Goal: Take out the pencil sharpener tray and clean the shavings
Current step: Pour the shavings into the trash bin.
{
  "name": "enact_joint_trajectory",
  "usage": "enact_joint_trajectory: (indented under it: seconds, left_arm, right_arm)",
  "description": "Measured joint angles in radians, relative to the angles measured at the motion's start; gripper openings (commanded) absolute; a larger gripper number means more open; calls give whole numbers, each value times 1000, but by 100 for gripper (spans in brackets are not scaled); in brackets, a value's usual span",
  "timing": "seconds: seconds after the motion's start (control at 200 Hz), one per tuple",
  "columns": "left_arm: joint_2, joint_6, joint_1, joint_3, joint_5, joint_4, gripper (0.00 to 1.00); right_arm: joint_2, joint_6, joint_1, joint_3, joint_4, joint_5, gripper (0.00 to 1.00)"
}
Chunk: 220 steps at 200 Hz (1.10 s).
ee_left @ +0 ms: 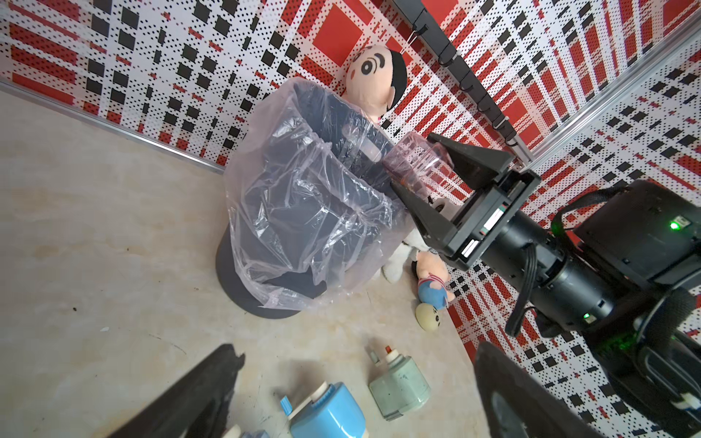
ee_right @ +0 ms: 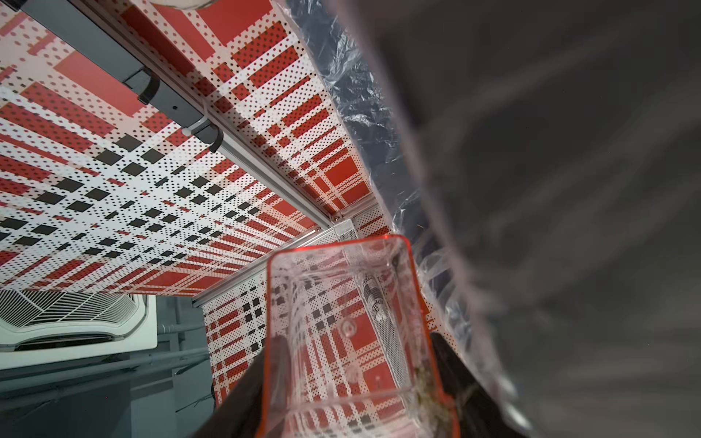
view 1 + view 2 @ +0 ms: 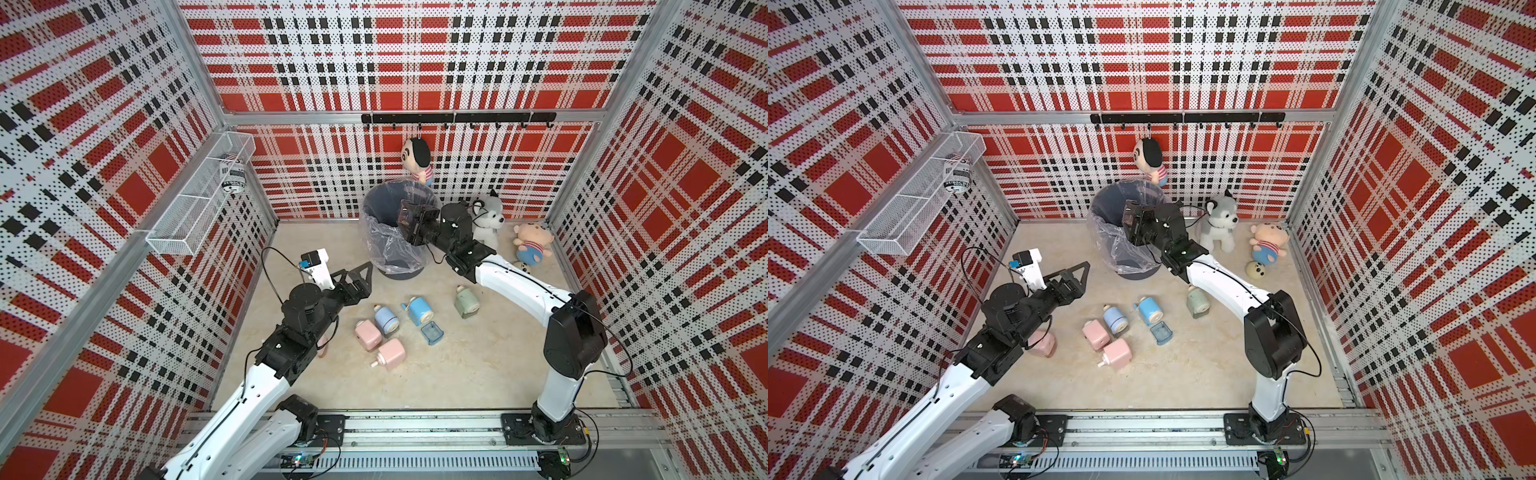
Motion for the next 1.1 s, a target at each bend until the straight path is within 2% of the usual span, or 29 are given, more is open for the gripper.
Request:
enact_joint_trajectory:
  seconds: [0.281,0.526,1.102]
  left_arm:
    - [1,0,0,0,1,-1,98]
    - [5,0,0,0,1,-1,98]
    - [16,-1,-6,-11,-2,5,98]
  right_arm:
    - [9,0,-5,124,-68,-3,56]
    - [8,0,-6,19,-28,-10,55]
    - [8,2,-12,30,-47,-30,56]
